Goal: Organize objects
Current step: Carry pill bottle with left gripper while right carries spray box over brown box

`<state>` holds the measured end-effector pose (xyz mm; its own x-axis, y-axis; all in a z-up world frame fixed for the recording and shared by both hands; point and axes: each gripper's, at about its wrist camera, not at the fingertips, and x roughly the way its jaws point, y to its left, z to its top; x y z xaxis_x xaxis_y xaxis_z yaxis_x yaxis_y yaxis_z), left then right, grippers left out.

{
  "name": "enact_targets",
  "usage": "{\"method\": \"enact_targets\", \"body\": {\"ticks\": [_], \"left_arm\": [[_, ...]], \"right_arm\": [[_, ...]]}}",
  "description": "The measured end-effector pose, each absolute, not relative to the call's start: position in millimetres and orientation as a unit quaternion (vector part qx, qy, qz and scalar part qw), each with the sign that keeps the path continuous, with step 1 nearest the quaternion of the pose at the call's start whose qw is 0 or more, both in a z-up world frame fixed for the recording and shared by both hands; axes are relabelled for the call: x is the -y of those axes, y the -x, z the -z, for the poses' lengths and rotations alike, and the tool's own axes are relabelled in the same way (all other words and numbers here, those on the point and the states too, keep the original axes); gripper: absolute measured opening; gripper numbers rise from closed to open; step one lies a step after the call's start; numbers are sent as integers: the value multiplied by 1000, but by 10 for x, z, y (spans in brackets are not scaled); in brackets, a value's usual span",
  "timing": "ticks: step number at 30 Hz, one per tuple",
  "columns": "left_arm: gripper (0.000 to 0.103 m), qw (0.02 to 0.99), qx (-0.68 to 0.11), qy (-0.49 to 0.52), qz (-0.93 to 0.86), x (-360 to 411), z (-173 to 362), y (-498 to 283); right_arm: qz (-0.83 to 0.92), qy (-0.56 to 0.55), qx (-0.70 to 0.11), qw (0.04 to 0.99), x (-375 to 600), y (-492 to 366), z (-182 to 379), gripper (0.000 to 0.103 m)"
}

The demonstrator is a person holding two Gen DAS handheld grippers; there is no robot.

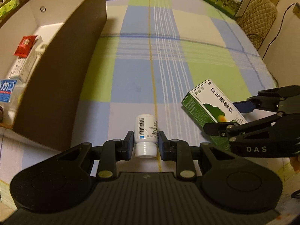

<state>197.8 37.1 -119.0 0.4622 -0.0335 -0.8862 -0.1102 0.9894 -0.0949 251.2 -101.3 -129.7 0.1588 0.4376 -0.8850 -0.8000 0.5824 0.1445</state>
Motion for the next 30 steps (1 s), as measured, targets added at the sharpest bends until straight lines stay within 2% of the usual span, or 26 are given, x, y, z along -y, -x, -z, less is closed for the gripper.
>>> {"method": "enact_targets", "body": {"ticks": [15,30], "left_arm": [[22,894,-441,84,7,-644,513,-1909],[22,911,-396,107,-51,-1476,113,-1622]], "right_arm": [[-431,116,-466,764,758,-2435,700,52],[-497,33,-448,742,164,-2161,219,52]]}}
